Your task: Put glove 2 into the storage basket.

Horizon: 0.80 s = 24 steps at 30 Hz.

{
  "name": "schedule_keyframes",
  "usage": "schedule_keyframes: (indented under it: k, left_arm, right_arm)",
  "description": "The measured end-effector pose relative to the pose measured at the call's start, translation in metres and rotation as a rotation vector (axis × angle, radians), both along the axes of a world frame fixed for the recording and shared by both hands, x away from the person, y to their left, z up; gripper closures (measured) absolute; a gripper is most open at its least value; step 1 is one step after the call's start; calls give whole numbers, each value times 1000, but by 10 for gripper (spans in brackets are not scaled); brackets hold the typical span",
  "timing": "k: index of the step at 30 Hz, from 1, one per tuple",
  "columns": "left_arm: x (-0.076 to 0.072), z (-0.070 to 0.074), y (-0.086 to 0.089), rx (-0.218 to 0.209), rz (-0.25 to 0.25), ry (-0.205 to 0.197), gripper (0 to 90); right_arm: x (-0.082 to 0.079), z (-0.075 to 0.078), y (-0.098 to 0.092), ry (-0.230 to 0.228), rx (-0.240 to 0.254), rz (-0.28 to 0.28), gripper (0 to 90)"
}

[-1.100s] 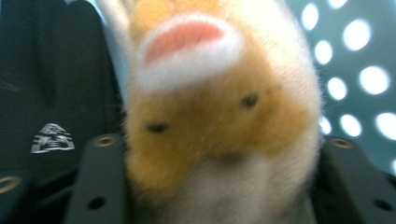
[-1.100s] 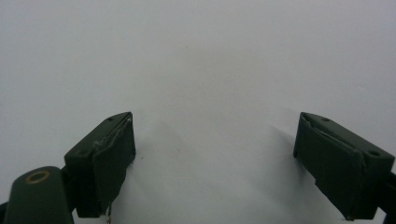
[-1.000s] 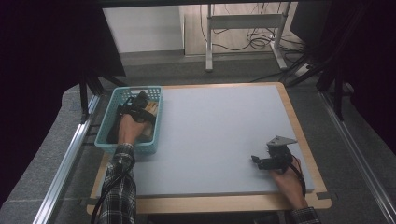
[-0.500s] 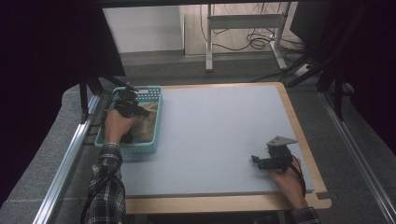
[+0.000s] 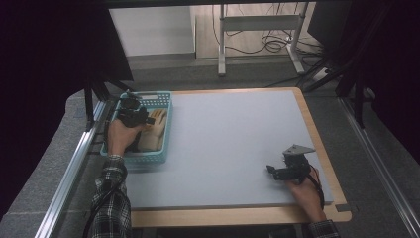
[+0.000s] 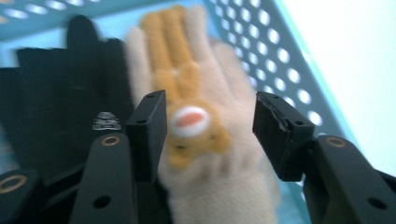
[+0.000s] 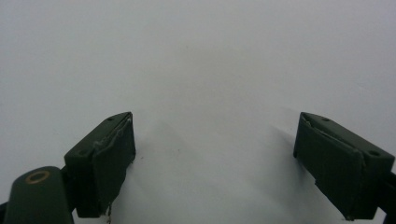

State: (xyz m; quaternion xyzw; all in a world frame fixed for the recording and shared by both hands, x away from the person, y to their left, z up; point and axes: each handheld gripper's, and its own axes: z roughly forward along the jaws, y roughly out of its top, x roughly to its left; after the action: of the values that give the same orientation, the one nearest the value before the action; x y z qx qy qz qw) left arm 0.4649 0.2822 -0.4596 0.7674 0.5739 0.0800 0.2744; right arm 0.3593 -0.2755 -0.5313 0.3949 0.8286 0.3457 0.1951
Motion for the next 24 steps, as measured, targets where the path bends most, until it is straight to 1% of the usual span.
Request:
schedule_keyframes:
  k: [2, 3, 5, 7, 9, 10, 12, 14, 15, 16, 18, 19, 20, 21, 23, 24]
  left_arm:
    - [2, -7, -6, 61, 2, 18, 463]
    - [3, -10, -9, 75, 11, 24, 463]
    - [6, -17, -12, 130, 32, 34, 464]
    - [8, -21, -14, 141, 31, 41, 552]
    - [9, -20, -14, 108, 45, 41, 612]
    - [9, -18, -15, 110, 43, 38, 643]
    - [8, -13, -18, 100, 45, 32, 672]
    - [6, -6, -19, 42, 48, 18, 678]
    - [4, -3, -22, 10, 41, 21, 678]
    - [4, -2, -24, 13, 34, 24, 677]
    - [4, -6, -33, 60, 39, 42, 669]
    - [6, -10, -35, 88, 36, 54, 664]
    - [7, -13, -35, 98, 39, 65, 655]
    - [8, -17, -34, 93, 37, 58, 644]
    - [7, -16, -31, 81, 44, 32, 600]
    - [7, -15, -30, 77, 51, 18, 560]
  right_arm:
    - [0, 0, 0, 0, 0, 0, 125]
    - [0, 0, 0, 0, 0, 0, 125]
    - [0, 0, 0, 0, 1, 0, 125]
    - [0, 0, 0, 0, 1, 0, 125]
    - [0, 0, 0, 0, 0, 0, 125]
    - [0, 0, 0, 1, 1, 0, 125]
    - [0, 0, 0, 0, 1, 0, 125]
    - [0, 0, 0, 0, 0, 0, 125]
    - [0, 0, 0, 0, 0, 0, 125]
    - [0, 0, 0, 0, 0, 0, 125]
    - [0, 0, 0, 1, -1, 0, 125]
    - [0, 0, 0, 1, -1, 0, 125]
    - [0, 0, 0, 0, -1, 0, 125]
    - [0, 0, 0, 0, 0, 0, 125]
    - [0, 0, 0, 0, 1, 0, 125]
    - [0, 0, 0, -1, 1, 1, 125]
